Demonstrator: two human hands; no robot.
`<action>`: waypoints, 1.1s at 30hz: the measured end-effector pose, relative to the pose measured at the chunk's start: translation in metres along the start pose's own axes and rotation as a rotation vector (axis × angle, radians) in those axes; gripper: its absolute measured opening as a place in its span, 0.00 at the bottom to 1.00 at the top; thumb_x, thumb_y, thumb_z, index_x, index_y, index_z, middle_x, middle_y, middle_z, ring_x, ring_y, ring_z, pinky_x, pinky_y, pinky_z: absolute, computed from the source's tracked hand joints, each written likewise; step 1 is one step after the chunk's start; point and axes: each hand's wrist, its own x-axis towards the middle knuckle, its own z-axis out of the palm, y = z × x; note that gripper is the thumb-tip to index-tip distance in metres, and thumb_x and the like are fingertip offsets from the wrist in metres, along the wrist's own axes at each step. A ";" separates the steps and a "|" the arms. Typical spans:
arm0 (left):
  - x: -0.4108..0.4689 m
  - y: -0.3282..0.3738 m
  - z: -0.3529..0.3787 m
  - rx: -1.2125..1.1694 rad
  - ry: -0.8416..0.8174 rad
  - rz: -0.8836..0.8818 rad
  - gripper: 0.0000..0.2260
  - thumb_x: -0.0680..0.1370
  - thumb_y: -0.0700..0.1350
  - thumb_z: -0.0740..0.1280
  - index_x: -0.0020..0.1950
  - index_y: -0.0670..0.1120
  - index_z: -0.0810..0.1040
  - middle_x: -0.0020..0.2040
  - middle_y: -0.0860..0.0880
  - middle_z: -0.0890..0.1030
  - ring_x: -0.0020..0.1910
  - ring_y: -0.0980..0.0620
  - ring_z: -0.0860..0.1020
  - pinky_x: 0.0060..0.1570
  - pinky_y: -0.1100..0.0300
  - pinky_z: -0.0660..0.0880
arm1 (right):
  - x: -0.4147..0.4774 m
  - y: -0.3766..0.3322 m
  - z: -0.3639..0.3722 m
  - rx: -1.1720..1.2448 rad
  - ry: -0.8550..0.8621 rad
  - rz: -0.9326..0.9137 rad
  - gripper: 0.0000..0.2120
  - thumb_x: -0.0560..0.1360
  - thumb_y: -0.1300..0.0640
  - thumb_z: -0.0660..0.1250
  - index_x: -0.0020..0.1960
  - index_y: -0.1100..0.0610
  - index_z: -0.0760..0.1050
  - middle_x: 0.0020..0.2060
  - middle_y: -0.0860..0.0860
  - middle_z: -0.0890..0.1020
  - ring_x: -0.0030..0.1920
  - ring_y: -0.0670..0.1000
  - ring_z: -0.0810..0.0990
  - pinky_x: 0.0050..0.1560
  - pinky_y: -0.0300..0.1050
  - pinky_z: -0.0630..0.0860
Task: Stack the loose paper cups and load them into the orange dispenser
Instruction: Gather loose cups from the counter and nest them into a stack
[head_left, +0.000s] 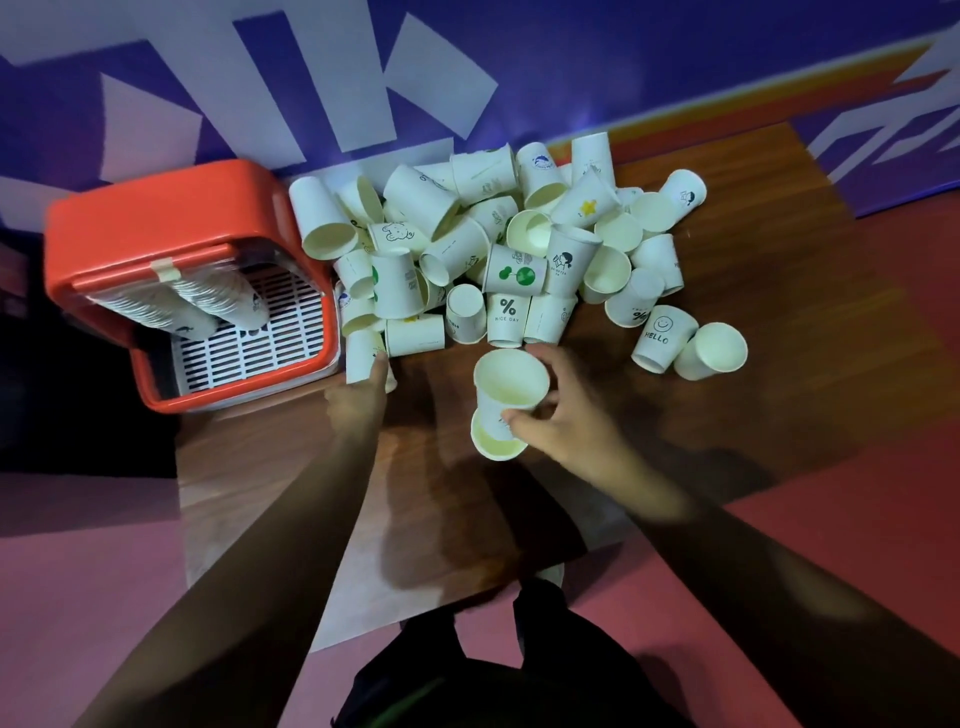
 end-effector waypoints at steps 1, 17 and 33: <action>0.004 0.000 0.003 -0.032 -0.023 -0.044 0.46 0.67 0.72 0.70 0.69 0.38 0.69 0.62 0.41 0.77 0.59 0.41 0.78 0.58 0.46 0.77 | -0.003 0.005 0.005 -0.047 -0.023 -0.023 0.33 0.65 0.56 0.76 0.68 0.50 0.68 0.62 0.46 0.71 0.59 0.46 0.75 0.58 0.41 0.75; 0.002 -0.013 -0.011 -0.110 -0.146 0.059 0.38 0.71 0.58 0.74 0.72 0.39 0.65 0.61 0.43 0.76 0.56 0.45 0.79 0.52 0.50 0.80 | -0.019 0.040 0.030 -0.499 -0.149 -0.092 0.41 0.62 0.48 0.80 0.69 0.49 0.63 0.64 0.50 0.68 0.66 0.52 0.67 0.67 0.51 0.67; -0.121 0.004 -0.056 0.134 -0.536 0.906 0.27 0.69 0.63 0.75 0.65 0.65 0.70 0.61 0.58 0.72 0.64 0.59 0.72 0.63 0.56 0.72 | 0.026 0.027 -0.032 -0.403 0.055 0.140 0.29 0.75 0.47 0.68 0.71 0.56 0.65 0.67 0.56 0.68 0.67 0.55 0.72 0.66 0.54 0.71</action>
